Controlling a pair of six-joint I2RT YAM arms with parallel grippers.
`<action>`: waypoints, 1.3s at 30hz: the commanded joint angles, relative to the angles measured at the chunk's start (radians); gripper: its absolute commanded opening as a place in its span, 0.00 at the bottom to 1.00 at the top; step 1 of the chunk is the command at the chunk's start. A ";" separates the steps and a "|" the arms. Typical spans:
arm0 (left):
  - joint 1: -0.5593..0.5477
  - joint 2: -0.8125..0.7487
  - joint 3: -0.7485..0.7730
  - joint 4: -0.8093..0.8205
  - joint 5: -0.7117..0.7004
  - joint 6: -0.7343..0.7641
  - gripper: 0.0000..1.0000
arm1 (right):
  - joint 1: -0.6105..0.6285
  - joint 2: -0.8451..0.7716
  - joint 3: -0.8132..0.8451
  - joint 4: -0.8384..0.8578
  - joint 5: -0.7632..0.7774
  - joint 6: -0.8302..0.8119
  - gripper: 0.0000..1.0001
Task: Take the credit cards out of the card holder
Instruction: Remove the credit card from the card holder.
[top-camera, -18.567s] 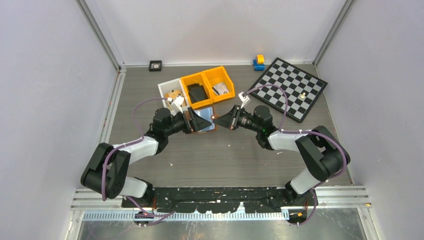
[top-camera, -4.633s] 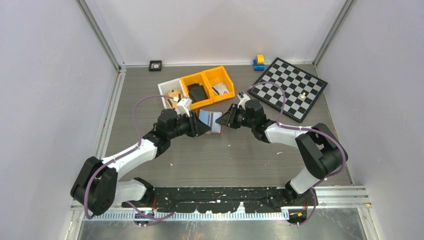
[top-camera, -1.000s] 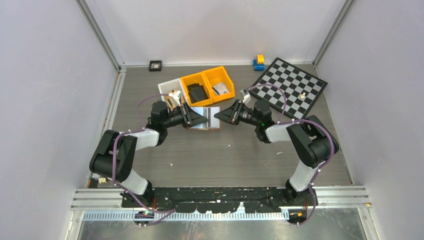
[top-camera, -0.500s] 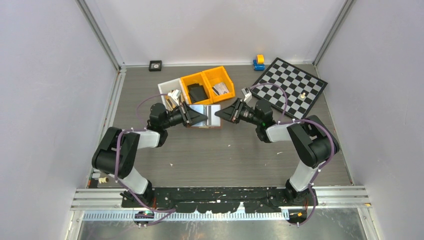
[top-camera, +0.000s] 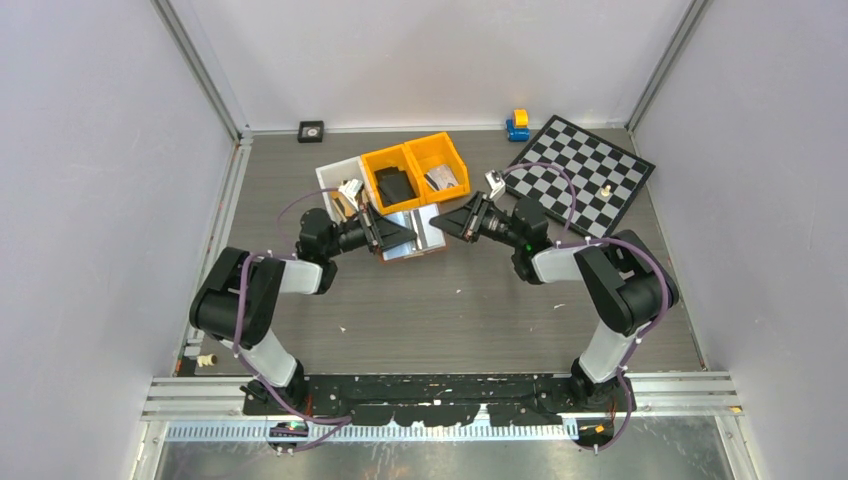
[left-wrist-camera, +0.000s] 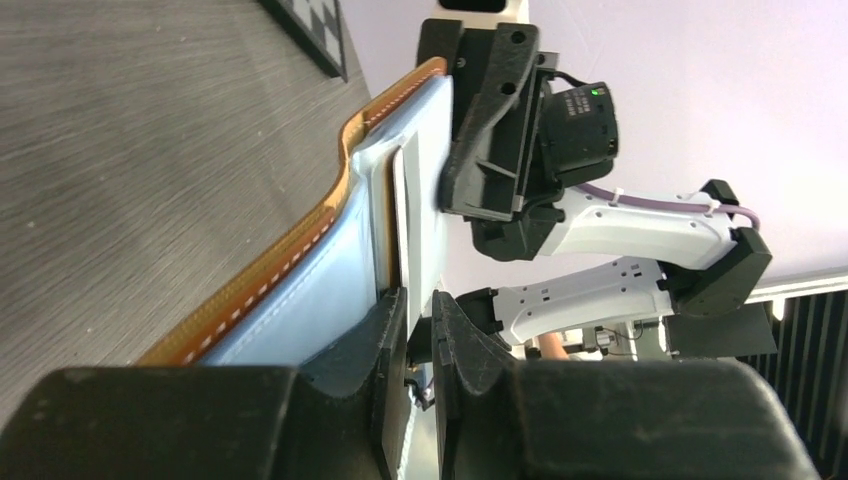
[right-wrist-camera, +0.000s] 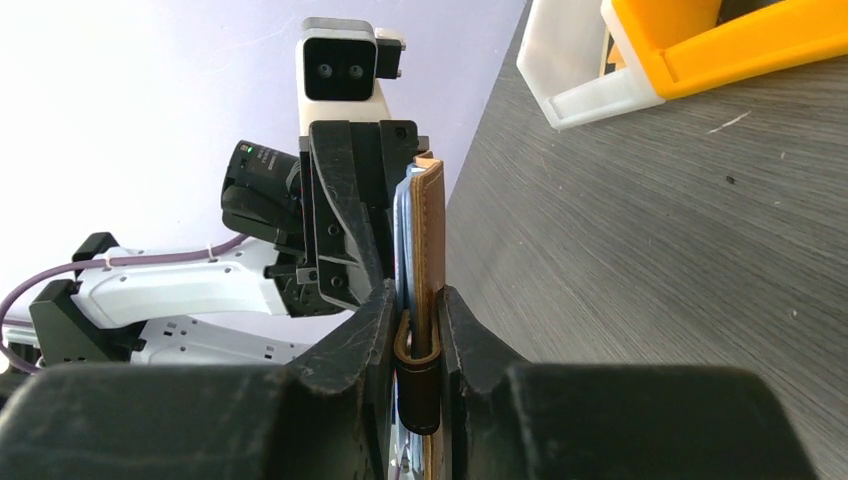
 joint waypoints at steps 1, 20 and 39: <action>-0.026 -0.033 0.053 -0.265 -0.027 0.163 0.18 | 0.049 0.000 0.027 0.077 -0.071 0.032 0.00; -0.026 -0.172 0.100 -0.789 -0.240 0.458 0.28 | 0.056 0.009 0.038 0.073 -0.079 0.037 0.01; -0.006 -0.005 -0.005 0.200 0.006 -0.063 0.18 | 0.097 -0.030 0.082 -0.260 -0.003 -0.173 0.05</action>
